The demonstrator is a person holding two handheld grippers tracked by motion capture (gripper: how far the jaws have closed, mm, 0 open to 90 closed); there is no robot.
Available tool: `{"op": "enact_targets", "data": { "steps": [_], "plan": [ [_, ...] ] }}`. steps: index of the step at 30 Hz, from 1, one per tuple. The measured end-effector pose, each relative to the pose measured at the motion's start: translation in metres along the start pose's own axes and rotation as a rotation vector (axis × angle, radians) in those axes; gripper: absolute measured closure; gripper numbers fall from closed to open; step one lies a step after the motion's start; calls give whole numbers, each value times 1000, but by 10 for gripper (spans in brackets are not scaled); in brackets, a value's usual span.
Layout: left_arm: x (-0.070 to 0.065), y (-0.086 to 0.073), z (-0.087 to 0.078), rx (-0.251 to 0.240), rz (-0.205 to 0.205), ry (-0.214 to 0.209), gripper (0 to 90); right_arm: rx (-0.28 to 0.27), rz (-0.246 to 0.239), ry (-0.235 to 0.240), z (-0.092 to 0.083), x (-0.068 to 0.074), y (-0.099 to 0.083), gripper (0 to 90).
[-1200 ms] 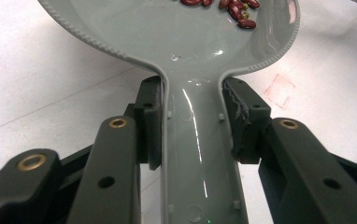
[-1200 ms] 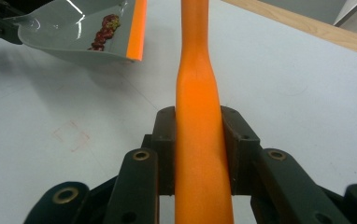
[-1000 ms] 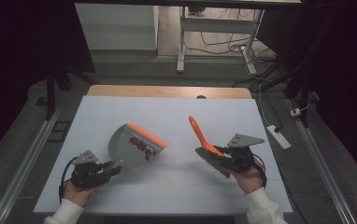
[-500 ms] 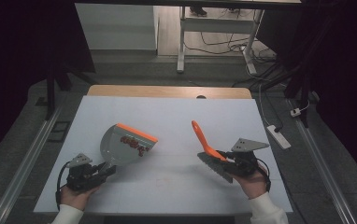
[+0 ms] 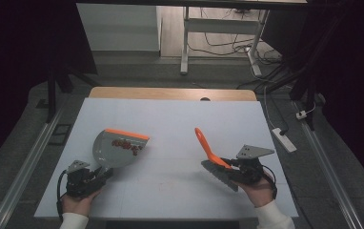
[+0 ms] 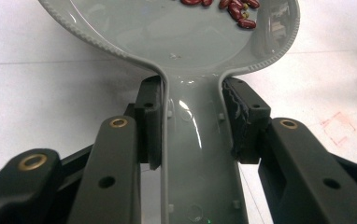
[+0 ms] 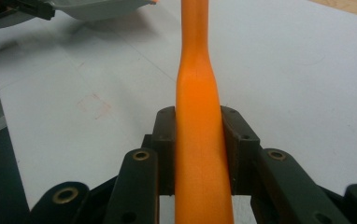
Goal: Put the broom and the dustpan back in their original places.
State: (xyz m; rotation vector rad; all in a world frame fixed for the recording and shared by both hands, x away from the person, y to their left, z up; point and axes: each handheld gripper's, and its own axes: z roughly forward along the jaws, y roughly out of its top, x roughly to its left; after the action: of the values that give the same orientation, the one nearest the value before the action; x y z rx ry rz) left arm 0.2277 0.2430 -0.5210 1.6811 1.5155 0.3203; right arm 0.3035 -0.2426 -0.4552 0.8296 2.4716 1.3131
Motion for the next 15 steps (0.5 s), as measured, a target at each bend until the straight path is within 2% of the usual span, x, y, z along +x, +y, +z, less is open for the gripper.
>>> {"op": "enact_targets", "data": {
  "steps": [3,11,15],
  "plan": [
    [-3,0,4,5,-2,40,617,7,4,8,1,0,-2,697],
    [-2,-2,11,9,-43,65,617,47,3,12,7,1,-7,697],
    [0,-3,13,3,-76,85,616,55,3,15,9,1,-8,697]
  ]
}}
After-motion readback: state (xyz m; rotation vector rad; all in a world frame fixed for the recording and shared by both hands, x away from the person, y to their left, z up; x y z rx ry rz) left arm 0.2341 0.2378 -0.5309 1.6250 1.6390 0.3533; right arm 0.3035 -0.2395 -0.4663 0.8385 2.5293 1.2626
